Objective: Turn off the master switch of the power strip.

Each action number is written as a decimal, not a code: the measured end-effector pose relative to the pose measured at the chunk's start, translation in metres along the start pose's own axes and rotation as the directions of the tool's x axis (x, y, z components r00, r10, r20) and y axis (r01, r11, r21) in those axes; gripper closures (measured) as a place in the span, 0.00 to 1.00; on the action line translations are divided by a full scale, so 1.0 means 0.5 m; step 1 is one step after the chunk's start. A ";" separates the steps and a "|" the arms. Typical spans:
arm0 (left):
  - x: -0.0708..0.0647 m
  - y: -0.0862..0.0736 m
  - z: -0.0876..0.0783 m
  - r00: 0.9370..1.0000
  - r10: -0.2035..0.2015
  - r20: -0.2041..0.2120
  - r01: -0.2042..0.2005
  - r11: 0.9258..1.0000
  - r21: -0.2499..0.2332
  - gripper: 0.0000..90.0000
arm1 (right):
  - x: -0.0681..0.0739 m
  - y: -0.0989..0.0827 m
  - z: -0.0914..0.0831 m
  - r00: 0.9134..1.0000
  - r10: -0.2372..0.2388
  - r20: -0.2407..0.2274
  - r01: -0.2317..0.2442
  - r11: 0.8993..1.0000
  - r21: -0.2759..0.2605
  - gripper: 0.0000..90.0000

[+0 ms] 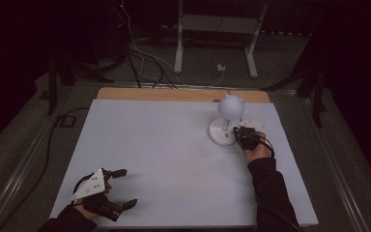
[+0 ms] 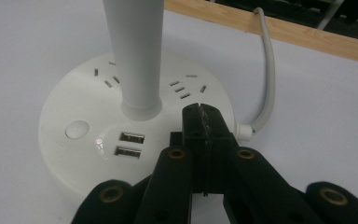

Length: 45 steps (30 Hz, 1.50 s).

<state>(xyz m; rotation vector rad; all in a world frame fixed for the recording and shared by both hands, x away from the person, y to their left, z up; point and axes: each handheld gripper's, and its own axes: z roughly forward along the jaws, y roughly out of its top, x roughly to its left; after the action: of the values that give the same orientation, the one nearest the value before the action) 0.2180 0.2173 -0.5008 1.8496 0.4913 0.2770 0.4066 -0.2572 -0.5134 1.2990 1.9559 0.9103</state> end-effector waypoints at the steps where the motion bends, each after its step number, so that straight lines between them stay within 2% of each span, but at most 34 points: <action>1: 0.000 0.000 0.000 1.000 0.000 0.000 0.000 1.000 0.000 0.00 | 0.000 0.000 0.000 1.000 0.000 0.000 0.000 1.000 0.000 1.00; 4: 0.000 0.001 -0.001 1.000 0.001 0.001 -0.001 1.000 -0.003 0.00 | 0.002 0.000 0.001 1.000 -0.012 0.009 0.012 1.000 -0.002 1.00; 8: 0.000 0.001 0.000 1.000 0.003 0.001 -0.003 1.000 -0.002 0.00 | 0.000 -0.002 0.002 1.000 0.014 0.001 -0.014 1.000 0.000 1.00; 16: 0.000 0.000 0.000 1.000 0.003 0.001 -0.003 1.000 -0.002 0.00 | 0.001 -0.001 0.002 1.000 0.007 0.001 -0.007 1.000 0.004 1.00; 20: 0.001 0.001 -0.001 1.000 0.000 0.002 0.000 1.000 -0.005 0.00 | 0.002 0.001 0.002 1.000 -0.004 0.006 0.004 1.000 0.009 1.00; 21: 0.001 0.000 -0.001 1.000 -0.001 0.002 0.001 1.000 -0.004 0.00 | 0.003 0.007 0.003 0.999 -0.033 0.008 0.033 0.999 0.028 1.00; 24: 0.001 0.000 0.000 1.000 -0.004 0.002 0.004 1.000 -0.003 0.00 | 0.005 0.013 0.003 0.998 -0.058 0.011 0.057 0.997 0.048 1.00; 26: 0.001 0.000 -0.001 1.000 0.002 -0.001 -0.002 1.000 -0.003 0.00 | 0.004 0.011 0.003 0.999 -0.041 0.008 0.040 0.998 0.040 1.00; 29: 0.002 0.000 -0.001 1.000 0.000 -0.002 0.000 1.000 -0.004 0.00 | 0.005 0.008 0.002 0.999 -0.043 0.011 0.043 0.999 0.031 1.00; 31: 0.002 0.001 -0.001 1.000 -0.002 -0.004 0.002 1.000 -0.005 0.00 | 0.003 0.009 0.003 1.000 -0.017 0.009 0.017 0.999 0.030 1.00; 32: 0.002 0.001 -0.001 1.000 0.001 -0.004 -0.001 1.000 -0.006 0.00 | 0.005 0.010 0.003 1.000 -0.016 0.009 0.016 0.999 0.032 1.00; 33: 0.002 0.001 -0.001 1.000 0.001 -0.004 -0.001 1.000 -0.006 0.00 | 0.006 0.012 -0.001 0.999 -0.032 0.012 0.032 0.999 0.011 1.00; 34: 0.001 0.002 -0.002 1.000 0.000 -0.003 0.000 1.000 -0.009 0.00 | 0.004 0.019 -0.003 1.000 -0.007 0.000 0.007 0.999 0.043 1.00; 35: 0.001 0.002 -0.003 1.000 0.001 -0.005 -0.001 1.000 -0.011 0.00 | 0.003 0.021 -0.005 1.000 0.010 -0.007 -0.009 0.999 0.045 1.00; 37: 0.002 0.002 -0.003 1.000 0.001 -0.006 -0.001 1.000 -0.011 0.00 | 0.003 0.022 -0.007 1.000 0.013 -0.002 -0.013 0.999 0.034 1.00; 38: 0.002 0.002 -0.004 1.000 -0.001 -0.007 0.000 1.000 -0.012 0.00 | -0.001 0.026 -0.015 0.999 0.043 -0.014 -0.043 0.999 0.011 0.99; 42: 0.004 0.001 -0.003 1.000 -0.004 -0.008 0.004 1.000 -0.012 0.00 | -0.004 0.034 -0.027 0.998 0.048 -0.027 -0.048 0.999 -0.017 0.98; 45: 0.002 0.002 -0.004 1.000 -0.004 0.000 0.004 1.000 -0.016 0.00 | 0.000 0.042 -0.040 0.998 0.045 -0.050 -0.047 0.998 -0.040 0.93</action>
<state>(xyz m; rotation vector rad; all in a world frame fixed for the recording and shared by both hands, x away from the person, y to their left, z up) 0.2186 0.2191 -0.4994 1.8327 0.4920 0.2777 0.4015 -0.2556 -0.4849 1.3139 1.9414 1.0092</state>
